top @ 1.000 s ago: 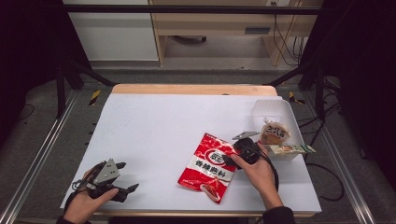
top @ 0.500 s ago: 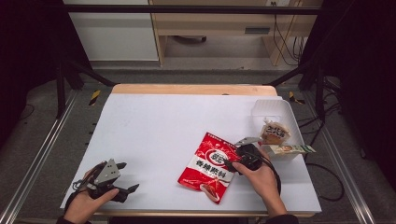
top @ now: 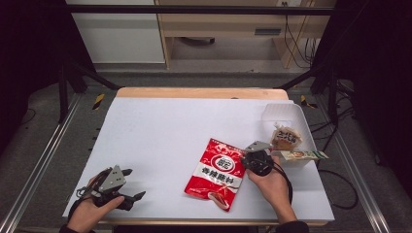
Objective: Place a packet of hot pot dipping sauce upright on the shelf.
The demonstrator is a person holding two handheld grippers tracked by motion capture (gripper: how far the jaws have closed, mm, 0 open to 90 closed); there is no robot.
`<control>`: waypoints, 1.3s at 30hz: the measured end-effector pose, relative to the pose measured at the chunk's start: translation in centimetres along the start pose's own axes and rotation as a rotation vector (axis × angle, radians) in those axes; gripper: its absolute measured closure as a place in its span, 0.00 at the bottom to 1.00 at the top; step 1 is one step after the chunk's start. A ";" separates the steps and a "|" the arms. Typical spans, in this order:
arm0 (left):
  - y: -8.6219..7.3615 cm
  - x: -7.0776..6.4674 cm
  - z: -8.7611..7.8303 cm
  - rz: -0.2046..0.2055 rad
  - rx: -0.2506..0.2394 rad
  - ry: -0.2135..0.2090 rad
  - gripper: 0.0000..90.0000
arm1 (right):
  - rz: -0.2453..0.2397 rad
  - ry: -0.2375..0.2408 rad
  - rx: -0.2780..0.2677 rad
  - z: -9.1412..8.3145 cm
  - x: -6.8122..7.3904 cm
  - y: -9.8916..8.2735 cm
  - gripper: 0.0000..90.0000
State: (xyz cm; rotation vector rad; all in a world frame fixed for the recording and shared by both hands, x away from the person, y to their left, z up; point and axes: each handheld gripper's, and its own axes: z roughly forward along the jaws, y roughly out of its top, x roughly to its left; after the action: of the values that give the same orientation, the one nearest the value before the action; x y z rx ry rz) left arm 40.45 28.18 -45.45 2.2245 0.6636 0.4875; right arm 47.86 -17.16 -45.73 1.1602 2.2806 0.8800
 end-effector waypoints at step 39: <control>0.1 -0.1 0.0 0.000 -0.003 -0.006 0.13 | 0.170 -0.004 -0.027 2.1 -0.7 -0.6 0.17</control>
State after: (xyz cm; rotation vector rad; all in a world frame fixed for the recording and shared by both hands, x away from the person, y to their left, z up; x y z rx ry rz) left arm 40.43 28.10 -45.43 2.2225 0.6596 0.4815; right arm 49.24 -17.34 -47.61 1.3576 2.1839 0.9665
